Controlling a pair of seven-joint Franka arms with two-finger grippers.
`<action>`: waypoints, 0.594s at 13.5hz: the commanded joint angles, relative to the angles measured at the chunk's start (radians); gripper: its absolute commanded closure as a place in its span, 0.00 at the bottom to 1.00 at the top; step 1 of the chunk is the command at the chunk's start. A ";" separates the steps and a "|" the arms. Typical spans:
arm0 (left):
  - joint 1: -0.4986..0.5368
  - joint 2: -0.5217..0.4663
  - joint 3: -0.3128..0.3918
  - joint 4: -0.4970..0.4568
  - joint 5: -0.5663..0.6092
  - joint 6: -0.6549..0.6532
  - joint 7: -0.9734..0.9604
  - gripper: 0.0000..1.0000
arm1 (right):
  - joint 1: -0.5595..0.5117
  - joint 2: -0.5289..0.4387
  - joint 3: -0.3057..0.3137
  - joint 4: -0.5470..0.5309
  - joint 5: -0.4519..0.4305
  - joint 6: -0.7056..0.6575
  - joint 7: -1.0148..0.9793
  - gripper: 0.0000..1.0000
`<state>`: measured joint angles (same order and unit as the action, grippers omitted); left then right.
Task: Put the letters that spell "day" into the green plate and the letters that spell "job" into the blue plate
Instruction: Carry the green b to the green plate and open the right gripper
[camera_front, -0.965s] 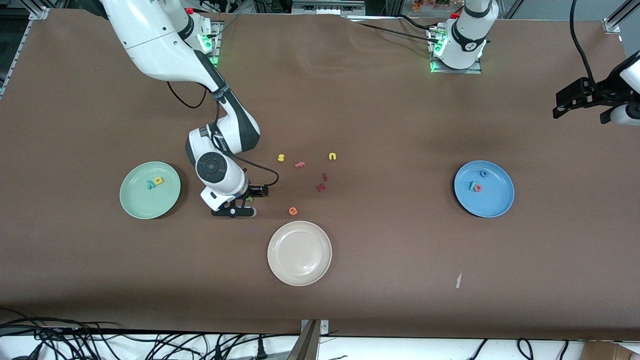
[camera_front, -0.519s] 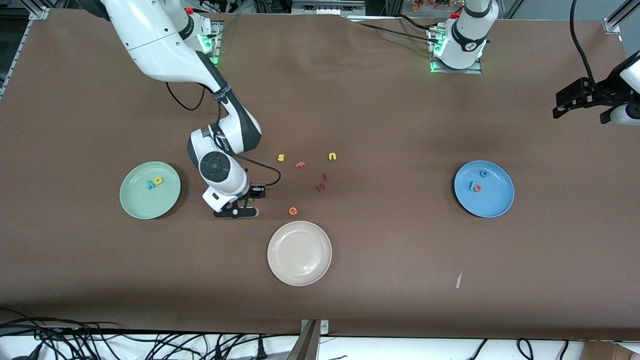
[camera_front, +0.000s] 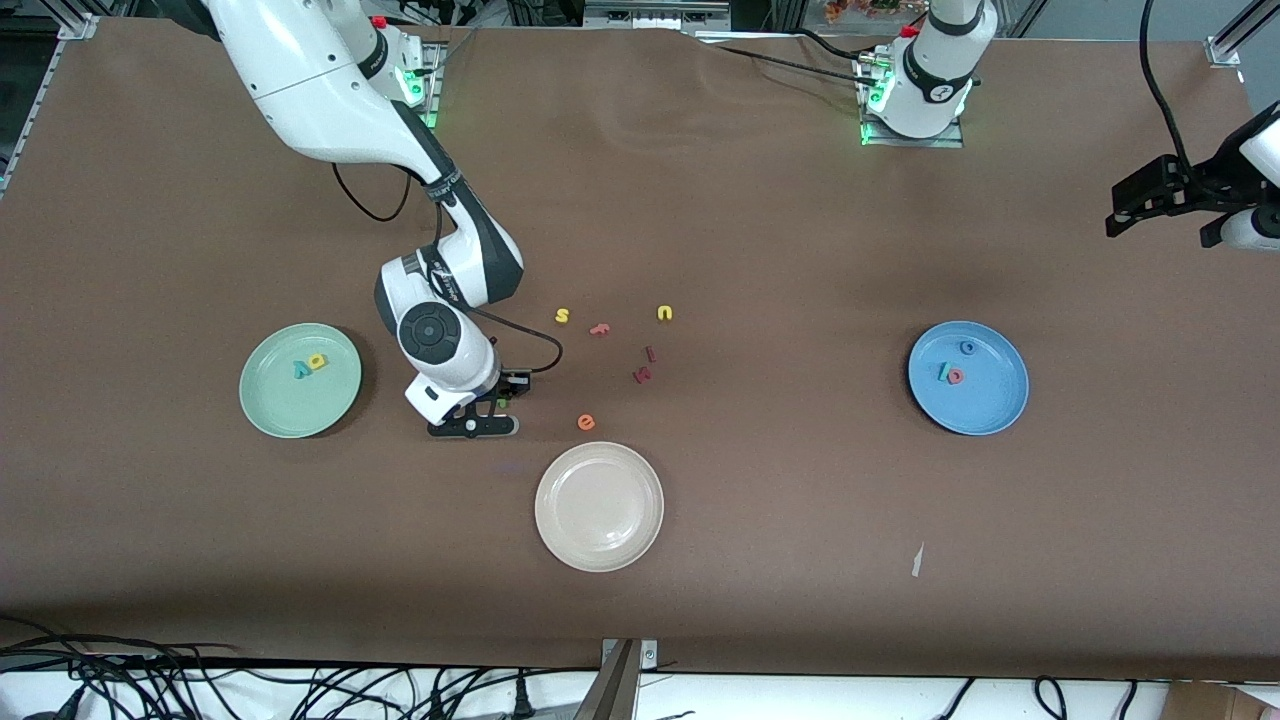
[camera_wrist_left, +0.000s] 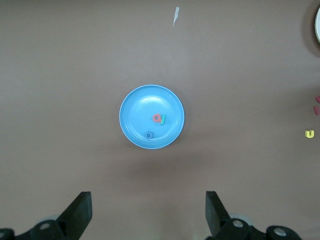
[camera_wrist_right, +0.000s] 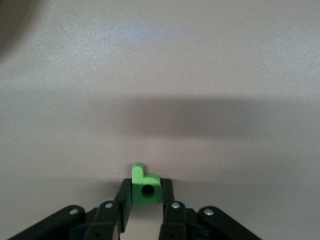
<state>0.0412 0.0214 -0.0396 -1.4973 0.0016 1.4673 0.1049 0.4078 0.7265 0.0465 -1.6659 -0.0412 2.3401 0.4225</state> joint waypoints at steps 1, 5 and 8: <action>0.000 0.012 -0.003 0.031 0.029 -0.021 -0.005 0.00 | -0.004 0.007 -0.005 0.014 -0.014 -0.007 -0.014 0.81; 0.000 0.012 -0.002 0.031 0.029 -0.021 -0.007 0.00 | -0.044 -0.038 -0.014 0.058 -0.012 -0.137 -0.069 0.86; 0.000 0.012 -0.002 0.031 0.029 -0.021 -0.007 0.00 | -0.067 -0.091 -0.107 0.048 -0.014 -0.254 -0.250 0.86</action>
<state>0.0415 0.0214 -0.0389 -1.4970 0.0016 1.4673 0.1042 0.3582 0.6767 -0.0154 -1.6066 -0.0461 2.1555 0.2778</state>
